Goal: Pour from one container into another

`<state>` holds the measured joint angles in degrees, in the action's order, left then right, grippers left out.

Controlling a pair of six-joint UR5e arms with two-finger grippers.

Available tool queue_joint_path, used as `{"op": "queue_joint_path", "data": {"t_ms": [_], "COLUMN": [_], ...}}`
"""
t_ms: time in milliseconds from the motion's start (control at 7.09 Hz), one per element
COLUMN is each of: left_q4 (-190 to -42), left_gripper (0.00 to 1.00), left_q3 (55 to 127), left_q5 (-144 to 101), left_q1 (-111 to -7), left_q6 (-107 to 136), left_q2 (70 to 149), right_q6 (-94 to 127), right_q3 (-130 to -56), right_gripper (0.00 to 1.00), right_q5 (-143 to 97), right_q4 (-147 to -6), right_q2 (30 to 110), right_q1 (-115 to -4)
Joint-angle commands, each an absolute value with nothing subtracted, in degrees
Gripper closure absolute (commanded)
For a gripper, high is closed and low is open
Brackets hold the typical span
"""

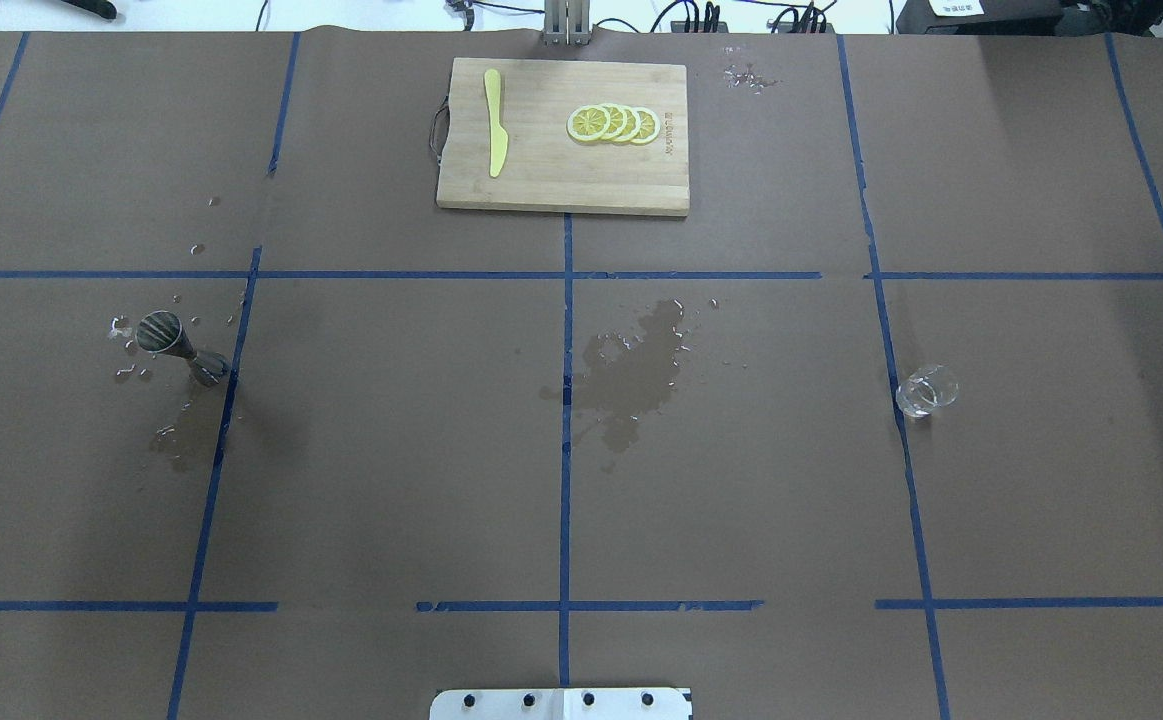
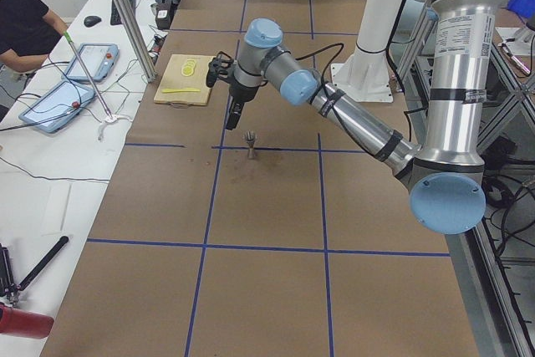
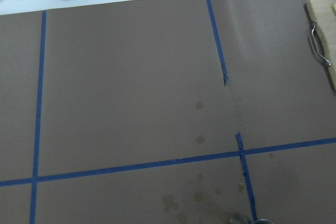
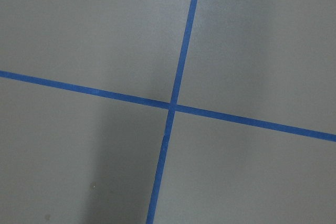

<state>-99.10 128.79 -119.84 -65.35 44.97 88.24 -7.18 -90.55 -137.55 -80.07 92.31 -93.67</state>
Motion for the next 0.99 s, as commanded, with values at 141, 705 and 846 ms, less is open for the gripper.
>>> {"op": "queue_joint_path", "data": {"t_ms": [141, 705, 846], "left_q4": [-119.17, -125.78, -121.77], "left_gripper": [0.00, 0.00, 0.00], "left_q3": [132.01, 132.01, 131.66], "left_q5": [-112.26, -84.35, -75.24], "left_q1": [-53.29, -30.37, -23.80], "left_q6": [64.56, 76.63, 81.51], "left_q2": [75.30, 68.39, 68.29], "right_q6": [-6.68, -5.37, -5.01], "right_q3": [-90.44, -91.23, -91.67], "right_gripper": [0.00, 0.00, 0.00], "right_q5": [-137.46, -138.07, -138.25], "right_q4": [-79.98, -80.16, -80.16], "right_q2": [92.11, 91.76, 91.67], "right_q1": [-91.77, -91.23, -91.14]}}
